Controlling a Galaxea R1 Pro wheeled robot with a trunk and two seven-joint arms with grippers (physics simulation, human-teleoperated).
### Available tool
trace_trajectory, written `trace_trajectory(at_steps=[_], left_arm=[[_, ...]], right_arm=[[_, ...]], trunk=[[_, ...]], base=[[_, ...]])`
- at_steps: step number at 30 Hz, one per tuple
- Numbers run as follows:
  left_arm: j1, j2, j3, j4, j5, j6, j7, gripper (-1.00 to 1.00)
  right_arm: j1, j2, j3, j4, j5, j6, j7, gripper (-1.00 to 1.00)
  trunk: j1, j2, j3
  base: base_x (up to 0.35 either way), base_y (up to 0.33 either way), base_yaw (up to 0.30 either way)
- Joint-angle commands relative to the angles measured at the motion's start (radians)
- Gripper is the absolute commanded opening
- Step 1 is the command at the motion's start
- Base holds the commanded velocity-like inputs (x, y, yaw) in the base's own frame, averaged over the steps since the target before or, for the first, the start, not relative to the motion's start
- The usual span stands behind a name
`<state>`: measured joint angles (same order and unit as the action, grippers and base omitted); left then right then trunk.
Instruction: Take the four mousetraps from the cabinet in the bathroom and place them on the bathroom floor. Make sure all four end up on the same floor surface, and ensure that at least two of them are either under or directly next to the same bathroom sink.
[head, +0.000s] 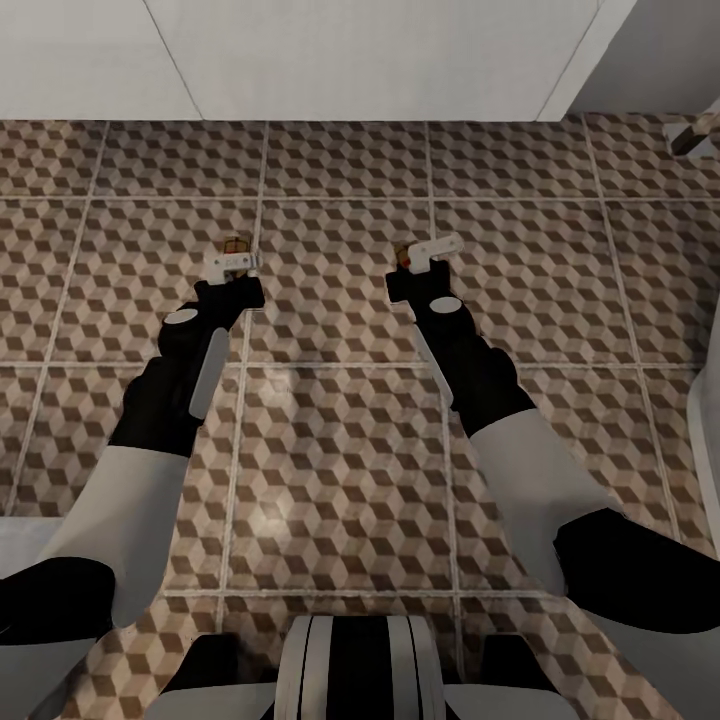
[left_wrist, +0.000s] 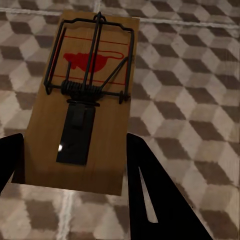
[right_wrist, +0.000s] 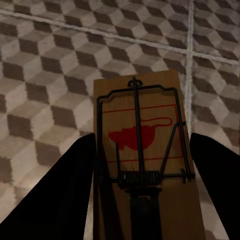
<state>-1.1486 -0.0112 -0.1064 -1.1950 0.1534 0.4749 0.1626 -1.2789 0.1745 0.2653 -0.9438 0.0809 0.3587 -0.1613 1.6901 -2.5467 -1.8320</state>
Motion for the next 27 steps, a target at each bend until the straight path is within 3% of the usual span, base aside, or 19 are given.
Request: trace_trajectory(at_steps=[1,9,13,20,27], left_arm=[[0.000,0.000,-0.002,-0.001,0.006,0.005,0.011,-1.00],[0.000,0.000,-0.004,0.000,0.007,0.005,0.011,-1.00],[0.009,0.002,-0.004,-0.001,0.006,0.003,0.011,-1.00],[0.013,0.000,-0.015,0.006,-0.002,0.003,0.009,-1.00],[0.013,-0.006,-0.025,0.063,-0.011,0.004,0.011,-1.00]], right_arm=[[0.000,-0.001,0.002,-0.001,0.008,0.008,-0.003,-1.00],[0.000,-0.011,0.003,-0.001,0.007,0.008,-0.003,-1.00],[-0.002,-0.011,0.003,0.009,0.005,0.015,-0.002,-1.00],[-0.002,-0.007,0.000,0.013,0.005,0.102,0.003,-1.00],[-0.002,-0.005,-0.001,0.014,0.005,0.124,0.005,-1.00]], trunk=[[0.000,0.000,-0.001],[0.000,0.000,-0.001],[0.000,0.000,-0.001],[0.000,0.000,-0.001],[0.000,0.000,-0.001]], base=[[0.285,0.000,0.000],[0.283,0.000,0.000],[0.048,0.000,0.000],[0.003,0.000,0.000],[0.000,0.000,0.000]])
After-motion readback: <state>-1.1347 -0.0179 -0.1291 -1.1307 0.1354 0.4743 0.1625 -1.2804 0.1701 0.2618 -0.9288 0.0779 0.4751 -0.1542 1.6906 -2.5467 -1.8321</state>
